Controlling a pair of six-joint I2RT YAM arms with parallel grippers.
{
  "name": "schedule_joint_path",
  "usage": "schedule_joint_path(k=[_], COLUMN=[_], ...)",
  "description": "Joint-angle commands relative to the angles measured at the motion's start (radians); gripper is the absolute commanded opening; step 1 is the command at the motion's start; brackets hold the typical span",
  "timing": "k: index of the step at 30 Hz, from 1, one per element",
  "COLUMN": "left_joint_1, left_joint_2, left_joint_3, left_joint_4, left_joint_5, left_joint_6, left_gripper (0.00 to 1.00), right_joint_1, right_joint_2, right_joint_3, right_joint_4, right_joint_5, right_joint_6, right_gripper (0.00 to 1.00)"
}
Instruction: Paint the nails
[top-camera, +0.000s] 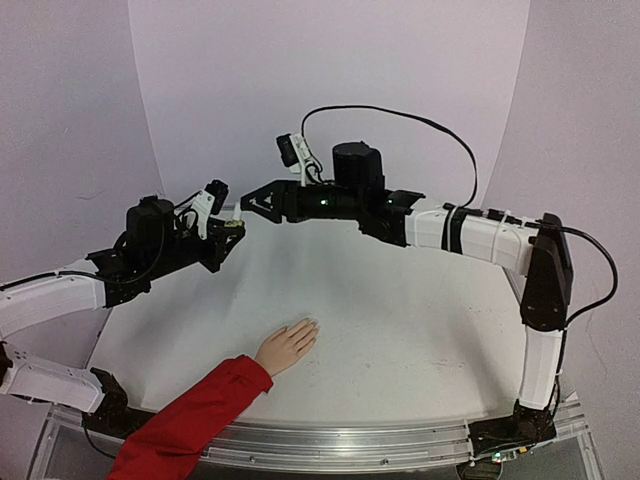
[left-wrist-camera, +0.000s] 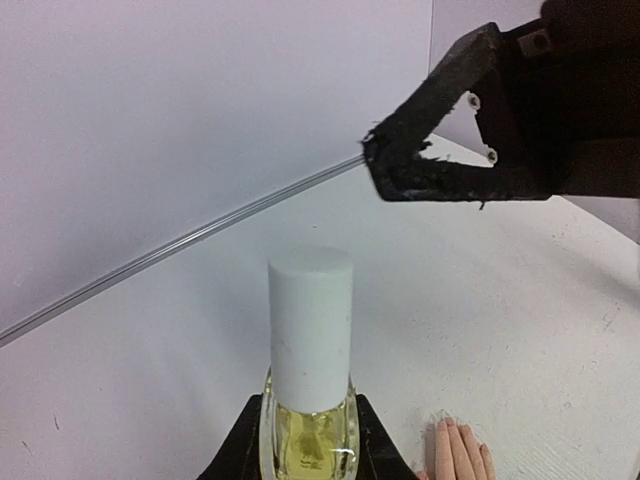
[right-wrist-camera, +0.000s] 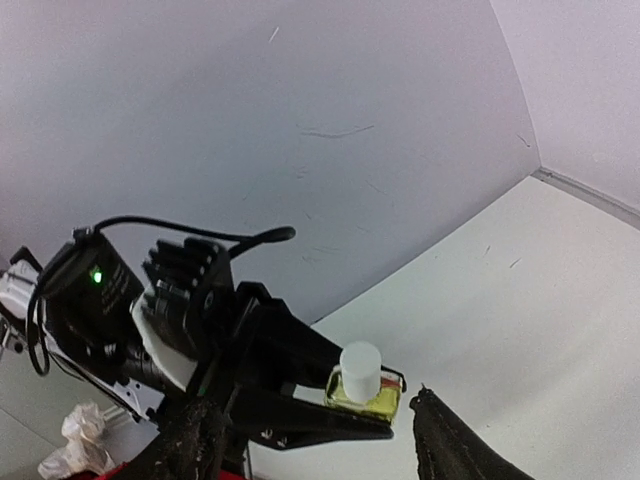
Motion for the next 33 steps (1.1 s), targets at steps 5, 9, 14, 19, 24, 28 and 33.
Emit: schedule_joint_path(k=[5, 9, 14, 19, 24, 28, 33], left_joint_1=[0.002, 0.002, 0.002, 0.002, 0.003, 0.005, 0.003], left_joint_2=[0.001, -0.001, -0.006, -0.013, -0.039, -0.072, -0.021], left_joint_3=[0.017, 0.013, 0.015, 0.022, 0.024, 0.033, 0.104], left_joint_4=[0.058, 0.058, 0.058, 0.058, 0.058, 0.058, 0.059], left_joint_5=[-0.016, -0.014, 0.015, 0.065, 0.302, 0.786, 1.104], left_joint_6=[0.038, 0.024, 0.013, -0.006, -0.019, -0.01, -0.107], left_gripper=[0.0, 0.0, 0.0, 0.0, 0.0, 0.0, 0.0], right_joint_1=[0.025, 0.031, 0.032, 0.033, 0.009, -0.02, -0.017], right_joint_2=[0.137, 0.159, 0.166, 0.159, 0.125, 0.1, 0.063], right_joint_3=[0.176, 0.201, 0.199, 0.177, 0.147, 0.114, 0.057], right_joint_4=[0.021, 0.021, 0.024, 0.04, 0.06, 0.107, 0.105], right_joint_5=[0.016, 0.017, -0.002, -0.052, -0.264, -0.774, -1.024], right_joint_6=[0.098, 0.105, 0.111, 0.09, -0.067, -0.176, -0.186], right_gripper=[0.48, 0.28, 0.03, 0.0, 0.0, 0.0, 0.0])
